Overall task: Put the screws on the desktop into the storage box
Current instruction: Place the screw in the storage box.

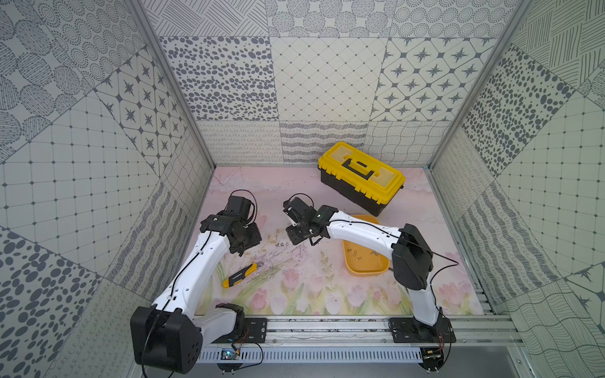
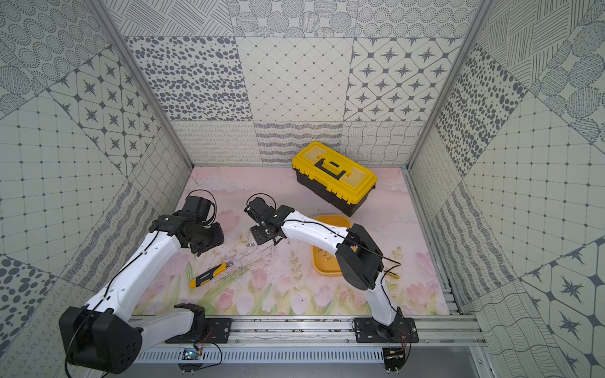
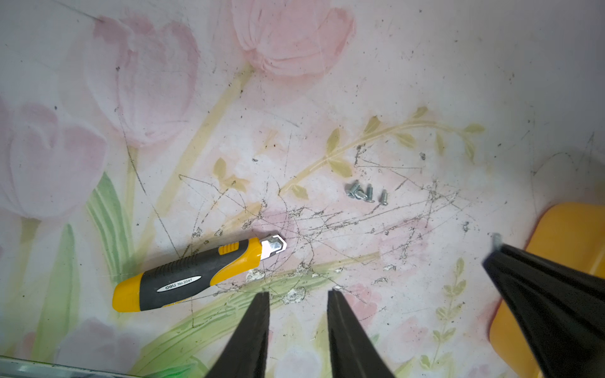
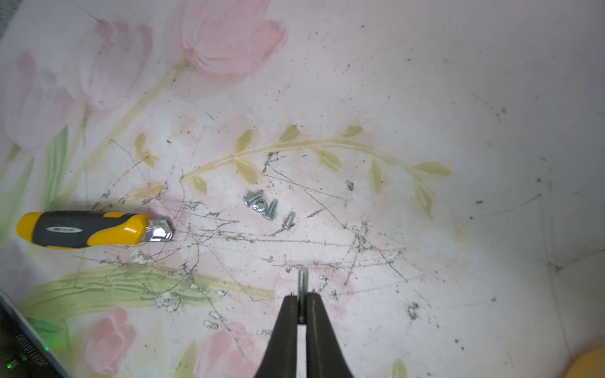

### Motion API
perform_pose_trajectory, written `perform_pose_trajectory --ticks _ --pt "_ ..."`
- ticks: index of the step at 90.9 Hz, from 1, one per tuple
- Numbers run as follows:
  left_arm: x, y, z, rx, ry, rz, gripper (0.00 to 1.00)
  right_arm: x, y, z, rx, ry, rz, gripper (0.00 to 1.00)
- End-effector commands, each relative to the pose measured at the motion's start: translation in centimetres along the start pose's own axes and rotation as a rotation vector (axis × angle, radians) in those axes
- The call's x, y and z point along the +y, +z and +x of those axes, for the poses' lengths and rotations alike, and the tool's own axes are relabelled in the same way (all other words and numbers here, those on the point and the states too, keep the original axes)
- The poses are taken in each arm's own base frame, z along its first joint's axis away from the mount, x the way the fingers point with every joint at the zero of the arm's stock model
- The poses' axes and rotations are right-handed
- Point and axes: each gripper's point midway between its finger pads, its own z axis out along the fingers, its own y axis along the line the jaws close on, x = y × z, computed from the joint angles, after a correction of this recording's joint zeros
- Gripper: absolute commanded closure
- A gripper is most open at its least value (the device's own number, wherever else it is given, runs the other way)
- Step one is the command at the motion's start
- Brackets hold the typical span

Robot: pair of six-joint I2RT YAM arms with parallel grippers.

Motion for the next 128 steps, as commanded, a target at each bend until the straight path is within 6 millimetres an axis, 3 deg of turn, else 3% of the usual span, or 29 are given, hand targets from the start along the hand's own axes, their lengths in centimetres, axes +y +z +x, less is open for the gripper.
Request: perform_pose_trajectory --ticks 1,22,31,45,53,55,59,62,70,93,107,128 --pt "-0.3 0.5 0.6 0.041 0.008 0.018 0.68 -2.6 -2.4 0.6 -0.058 0.035 0.012 1.0" --pt "-0.9 1.1 1.0 0.079 0.012 0.05 0.69 -12.3 -8.2 5.5 -0.109 0.241 0.098 1.0" --pt "-1.1 1.6 1.3 0.106 0.017 0.051 0.68 -16.5 -8.8 8.2 -0.094 0.334 0.159 1.0" --pt "-1.4 2.1 1.8 0.13 0.041 0.035 0.67 -20.3 -8.4 10.9 -0.076 0.42 0.21 1.0" --pt "-1.7 2.4 2.2 0.141 0.063 0.027 0.66 -20.9 -7.8 11.2 -0.082 0.418 0.214 0.98" --pt "-1.8 2.5 2.3 0.146 0.065 0.024 0.66 -21.0 -7.6 11.2 -0.082 0.416 0.214 0.92" --pt "-1.9 2.7 2.4 0.155 0.075 0.02 0.65 -20.9 -7.4 11.1 -0.083 0.405 0.209 0.68" --pt "-2.0 2.9 2.6 0.166 0.081 0.019 0.65 -20.8 -7.3 11.0 -0.086 0.388 0.198 0.58" --pt "-2.5 3.5 2.9 0.192 0.099 0.017 0.65 -20.5 -7.8 10.0 -0.162 0.356 0.175 0.45" --pt "-4.4 4.1 2.5 0.275 0.208 -0.051 0.66 -19.8 -10.4 9.3 -0.356 0.342 0.125 0.43" --pt "-5.0 5.8 2.3 0.347 0.233 -0.081 0.71 -19.6 -11.5 9.3 -0.43 0.336 0.114 0.45" --pt "-5.8 8.6 2.5 0.429 0.234 -0.097 0.77 -19.8 -10.9 9.5 -0.426 0.332 0.123 0.46"
